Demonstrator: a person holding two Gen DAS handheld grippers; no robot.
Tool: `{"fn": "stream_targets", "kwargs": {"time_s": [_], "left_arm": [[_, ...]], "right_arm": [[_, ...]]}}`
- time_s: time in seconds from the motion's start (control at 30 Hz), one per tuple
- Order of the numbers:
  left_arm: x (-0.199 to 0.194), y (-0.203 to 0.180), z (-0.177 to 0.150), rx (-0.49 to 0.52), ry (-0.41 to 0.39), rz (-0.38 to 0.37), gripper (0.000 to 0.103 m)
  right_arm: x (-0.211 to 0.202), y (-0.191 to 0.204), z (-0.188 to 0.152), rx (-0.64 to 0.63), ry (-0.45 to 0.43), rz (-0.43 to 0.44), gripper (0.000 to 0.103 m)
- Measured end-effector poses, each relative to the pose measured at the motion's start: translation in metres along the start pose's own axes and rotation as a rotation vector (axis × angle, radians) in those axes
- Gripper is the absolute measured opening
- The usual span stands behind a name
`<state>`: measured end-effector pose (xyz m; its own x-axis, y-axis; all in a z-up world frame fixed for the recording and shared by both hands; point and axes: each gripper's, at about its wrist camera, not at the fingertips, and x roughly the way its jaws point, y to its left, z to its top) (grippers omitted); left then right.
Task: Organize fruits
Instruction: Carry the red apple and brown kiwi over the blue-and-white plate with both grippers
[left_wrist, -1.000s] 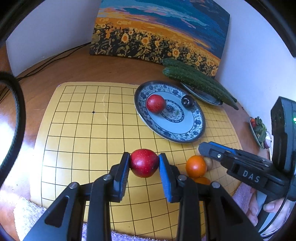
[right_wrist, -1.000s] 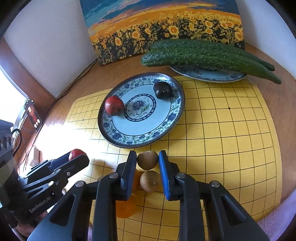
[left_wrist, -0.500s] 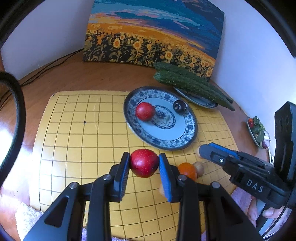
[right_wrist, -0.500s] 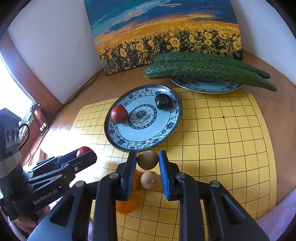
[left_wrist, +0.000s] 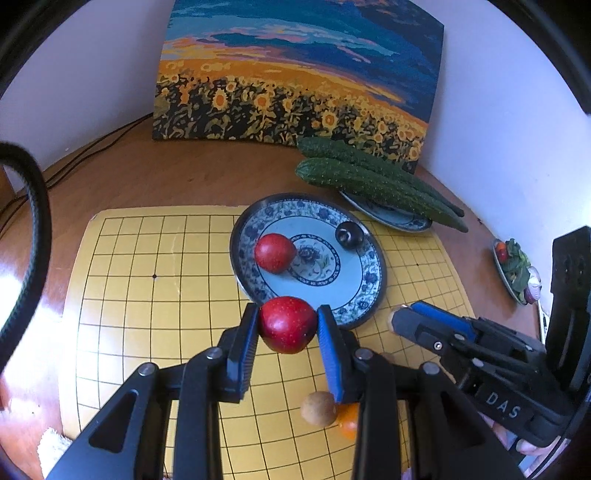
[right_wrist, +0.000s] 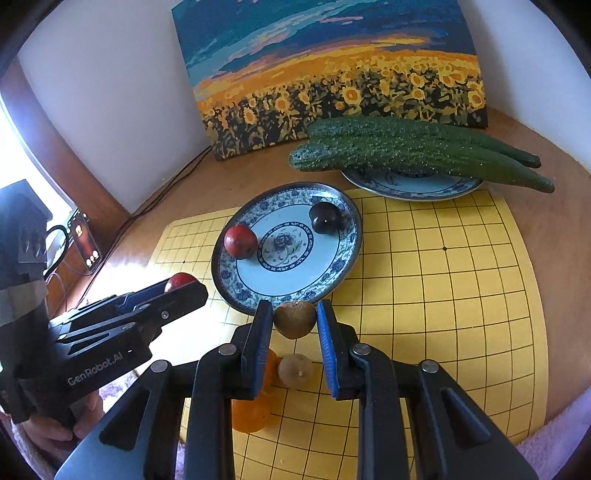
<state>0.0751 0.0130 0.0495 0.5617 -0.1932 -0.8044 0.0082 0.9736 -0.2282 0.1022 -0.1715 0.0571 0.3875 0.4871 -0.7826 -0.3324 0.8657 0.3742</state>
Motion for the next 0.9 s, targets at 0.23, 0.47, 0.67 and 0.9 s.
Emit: {"fn": "stream_targets", "kwargs": {"time_s": [0.23, 0.47, 0.67, 0.9], "left_arm": [[0.01, -0.002, 0.007, 0.0, 0.008, 0.004, 0.033], [0.02, -0.003, 0.013, 0.002, 0.017, -0.012, 0.033], [0.031, -0.007, 0.017, 0.018, 0.031, -0.028, 0.033], [0.039, 0.001, 0.02, 0.001, 0.035, -0.016, 0.033]], "right_arm": [[0.002, -0.001, 0.004, -0.004, -0.007, 0.011, 0.026], [0.002, -0.004, 0.009, 0.012, -0.021, 0.017, 0.026], [-0.003, -0.006, 0.013, 0.01, -0.04, 0.007, 0.026], [0.008, -0.002, 0.021, -0.012, -0.032, 0.008, 0.026]]}}
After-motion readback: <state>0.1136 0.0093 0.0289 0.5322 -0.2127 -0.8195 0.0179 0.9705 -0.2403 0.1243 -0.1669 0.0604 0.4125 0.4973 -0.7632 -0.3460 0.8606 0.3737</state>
